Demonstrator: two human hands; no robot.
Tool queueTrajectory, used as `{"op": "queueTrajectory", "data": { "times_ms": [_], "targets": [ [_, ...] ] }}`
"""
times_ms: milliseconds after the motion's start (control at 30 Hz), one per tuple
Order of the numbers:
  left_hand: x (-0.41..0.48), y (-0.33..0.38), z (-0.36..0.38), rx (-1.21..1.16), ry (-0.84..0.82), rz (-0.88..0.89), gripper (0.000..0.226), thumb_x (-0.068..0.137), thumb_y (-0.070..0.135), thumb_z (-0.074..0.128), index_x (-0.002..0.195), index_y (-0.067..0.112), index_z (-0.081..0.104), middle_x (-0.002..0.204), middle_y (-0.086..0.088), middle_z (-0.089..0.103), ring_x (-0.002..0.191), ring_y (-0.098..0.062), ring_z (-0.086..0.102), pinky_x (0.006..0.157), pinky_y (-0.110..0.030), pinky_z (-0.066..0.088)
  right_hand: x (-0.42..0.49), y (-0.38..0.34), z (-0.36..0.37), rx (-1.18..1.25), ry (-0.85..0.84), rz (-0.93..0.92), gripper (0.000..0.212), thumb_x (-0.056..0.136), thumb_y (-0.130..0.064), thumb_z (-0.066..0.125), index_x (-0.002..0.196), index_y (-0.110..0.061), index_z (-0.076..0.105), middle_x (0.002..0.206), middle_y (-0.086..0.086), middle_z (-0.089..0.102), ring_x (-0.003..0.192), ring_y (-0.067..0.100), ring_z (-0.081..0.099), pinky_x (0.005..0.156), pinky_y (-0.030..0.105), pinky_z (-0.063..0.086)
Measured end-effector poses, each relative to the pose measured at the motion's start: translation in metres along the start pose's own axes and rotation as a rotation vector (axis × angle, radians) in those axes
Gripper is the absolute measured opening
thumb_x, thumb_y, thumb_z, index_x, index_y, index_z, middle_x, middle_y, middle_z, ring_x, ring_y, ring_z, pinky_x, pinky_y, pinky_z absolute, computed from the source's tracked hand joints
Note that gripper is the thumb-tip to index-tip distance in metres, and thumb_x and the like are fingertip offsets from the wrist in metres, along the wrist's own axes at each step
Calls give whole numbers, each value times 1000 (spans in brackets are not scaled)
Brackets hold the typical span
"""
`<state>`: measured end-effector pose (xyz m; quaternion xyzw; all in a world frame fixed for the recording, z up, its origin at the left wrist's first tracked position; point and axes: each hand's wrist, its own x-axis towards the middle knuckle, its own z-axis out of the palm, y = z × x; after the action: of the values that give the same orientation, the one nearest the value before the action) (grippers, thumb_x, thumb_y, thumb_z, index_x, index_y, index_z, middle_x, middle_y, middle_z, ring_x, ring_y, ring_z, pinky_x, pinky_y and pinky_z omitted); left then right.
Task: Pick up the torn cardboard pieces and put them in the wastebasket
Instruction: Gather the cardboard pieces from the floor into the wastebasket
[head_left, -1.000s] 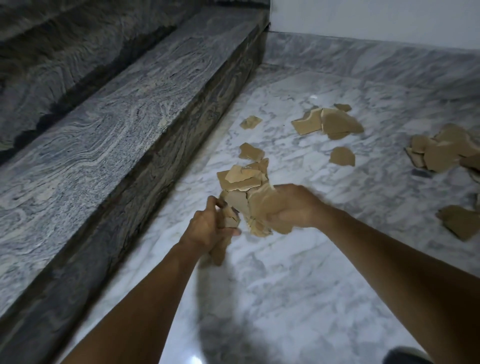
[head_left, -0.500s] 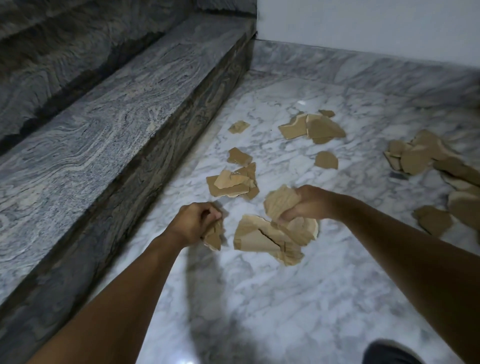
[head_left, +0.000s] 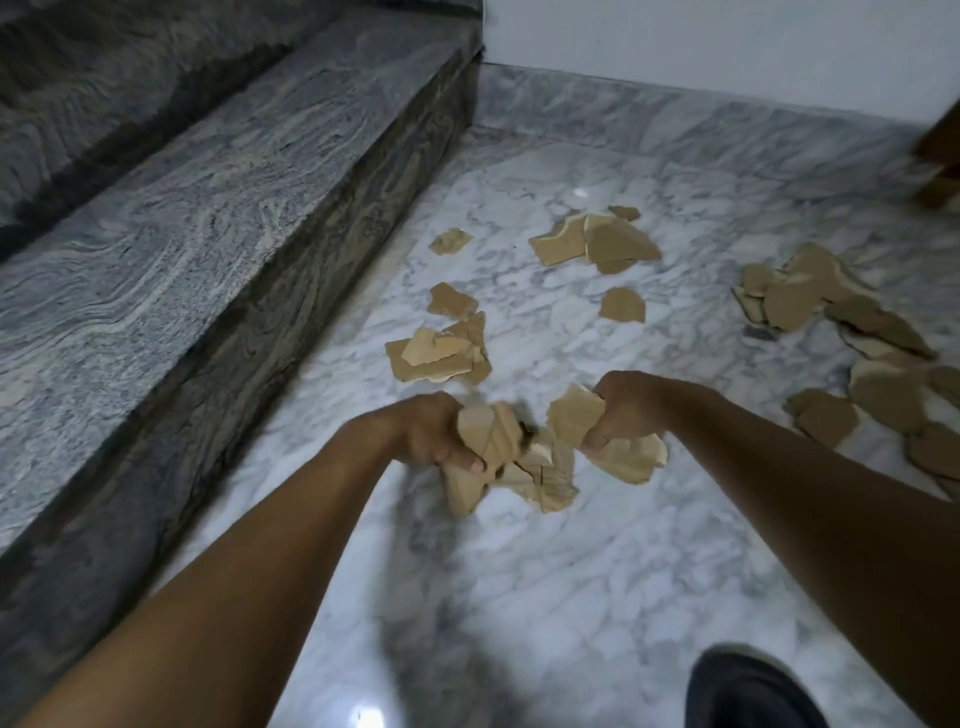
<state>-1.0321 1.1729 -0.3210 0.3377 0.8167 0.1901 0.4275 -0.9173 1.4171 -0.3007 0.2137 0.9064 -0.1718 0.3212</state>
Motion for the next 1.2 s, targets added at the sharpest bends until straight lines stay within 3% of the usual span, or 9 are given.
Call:
{"op": "queueTrajectory", "data": {
  "times_ms": [133,300,433,600,733,833,967,1100,1200],
  "targets": [
    [9,10,32,434,126,-51,65,72,52,77,130,36,52,141,2,29,129,-28,28,101,-51,36,2,11,39,-119,254,2,39,80,-35,73,113,-21,60,111,1,66,102,25,64,79,32,51],
    [10,0,25,277,250,45,35,80,32,73,101,31,45,104,3,54,102,-24,52,83,-41,45,4,15,52,-146,291,2,42,80,-34,74,119,-24,61,115,2,66,106,26,65,80,32,50],
    [-3,-10,6,-17,284,49,54,77,19,80,103,28,34,97,2,65,89,-22,63,77,-39,53,4,17,28,97,249,66,68,62,-47,88,118,-21,61,113,3,67,104,25,65,81,32,53],
    [-17,-41,-25,-76,277,-76,67,67,22,88,126,34,58,112,3,69,102,-18,64,85,-30,53,11,4,1,353,302,-1,69,51,-53,92,106,-19,69,100,-1,71,90,15,64,67,24,45],
    [-27,-54,-26,-12,315,-240,55,63,25,88,111,34,65,101,2,69,91,-18,67,72,-29,58,20,-26,9,326,113,-80,102,30,-68,83,117,-17,68,113,0,70,102,19,66,88,33,55],
    [-34,-57,-14,225,302,-275,35,60,43,77,89,41,57,93,9,68,93,-19,63,78,-30,54,30,-45,30,223,105,-44,94,51,-63,86,129,-18,60,128,5,61,115,25,59,96,37,52],
    [-32,-69,8,353,261,-248,56,66,52,67,120,43,53,107,6,69,106,-21,62,85,-32,49,38,-56,52,186,216,31,91,71,-51,82,147,-23,39,146,10,36,135,35,37,107,43,42],
    [-29,-73,13,320,284,-173,43,74,39,69,116,39,59,107,7,70,106,-20,62,83,-27,48,38,-55,57,311,227,-66,76,70,-36,87,127,-24,38,125,6,57,115,30,57,93,42,51],
    [-30,-70,14,282,276,-143,22,78,35,65,95,40,53,104,2,68,97,-22,62,79,-29,48,31,-51,47,503,207,-175,79,67,-26,91,119,-21,32,117,1,51,103,23,56,68,28,48]
  ]
}}
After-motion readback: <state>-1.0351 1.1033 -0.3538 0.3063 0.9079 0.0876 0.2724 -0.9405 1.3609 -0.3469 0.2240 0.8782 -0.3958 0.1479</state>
